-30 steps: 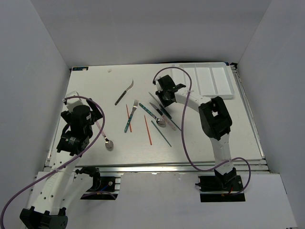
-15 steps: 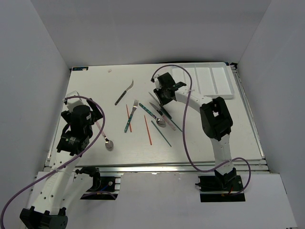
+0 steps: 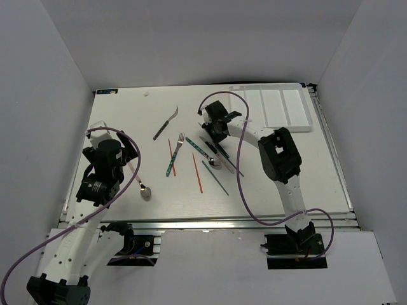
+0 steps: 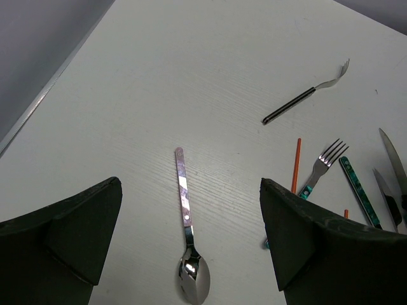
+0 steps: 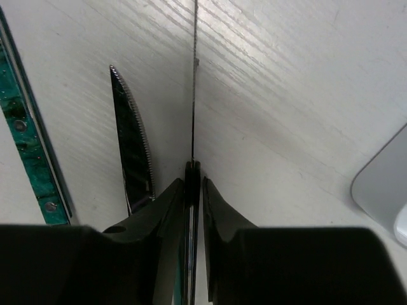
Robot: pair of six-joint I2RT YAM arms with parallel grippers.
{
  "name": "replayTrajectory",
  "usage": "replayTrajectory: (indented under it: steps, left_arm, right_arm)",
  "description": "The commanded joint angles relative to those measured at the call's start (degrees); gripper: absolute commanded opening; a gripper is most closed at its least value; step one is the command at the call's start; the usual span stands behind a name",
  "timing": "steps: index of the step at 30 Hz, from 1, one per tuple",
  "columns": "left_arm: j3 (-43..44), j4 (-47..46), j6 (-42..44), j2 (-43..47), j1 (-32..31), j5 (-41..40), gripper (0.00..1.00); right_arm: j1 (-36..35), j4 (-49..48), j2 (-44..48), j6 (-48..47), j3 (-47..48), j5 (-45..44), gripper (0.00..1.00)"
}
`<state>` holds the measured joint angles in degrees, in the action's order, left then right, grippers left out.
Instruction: Sort the eating utensils into containers
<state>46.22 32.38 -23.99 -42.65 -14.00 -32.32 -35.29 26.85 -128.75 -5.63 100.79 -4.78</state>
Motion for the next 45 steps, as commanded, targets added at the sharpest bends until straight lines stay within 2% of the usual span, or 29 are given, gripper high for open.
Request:
replayTrajectory:
  steps: [1,6,12,16,22,26,32,41,45]
  left_arm:
    - [0.0,-0.9,0.5,0.0,0.3,0.6,0.98]
    - [-0.1,-0.9,0.5,0.0,0.3,0.8,0.98]
    - [-0.2,-0.8,0.5,0.1,0.3,0.8,0.98]
    - [-0.2,-0.8,0.5,0.2,0.2,0.6,0.98]
    - [-0.2,-0.9,0.5,0.2,0.3,0.8,0.98]
    - [-0.1,-0.9,0.6,-0.4,0.3,0.9,0.98]
    - [-0.2,-0.7,0.6,-0.9,0.2,0.8,0.98]
    - [0.0,-0.9,0.8,-2.4,0.2,0.9,0.98]
    - [0.0,-0.9,0.8,-2.7,0.2,0.9,0.98]
  right_arm:
    - [-0.1,0.1,-1.6,-1.1,1.1,-2.3,0.23]
    - [-0.1,-0.4,0.0,-0.6,0.9,-2.3,0.00]
    - [1.3,-3.8,6.7,1.9,0.5,-2.4,0.00]
    - [4.4,-1.3,7.1,5.3,5.4,-4.4,0.00]
    - [11.5,5.1,1.2,11.2,16.7,-7.9,0.00]
    - [14.1,4.2,-1.3,11.3,20.9,-5.4,0.00]
    - [15.9,3.6,-9.3,9.2,32.9,-5.4,0.00]
    - [17.2,-3.0,-11.1,12.4,29.6,-0.1,0.00]
    - [17.1,-3.3,-12.6,13.4,29.5,-0.1,0.05]
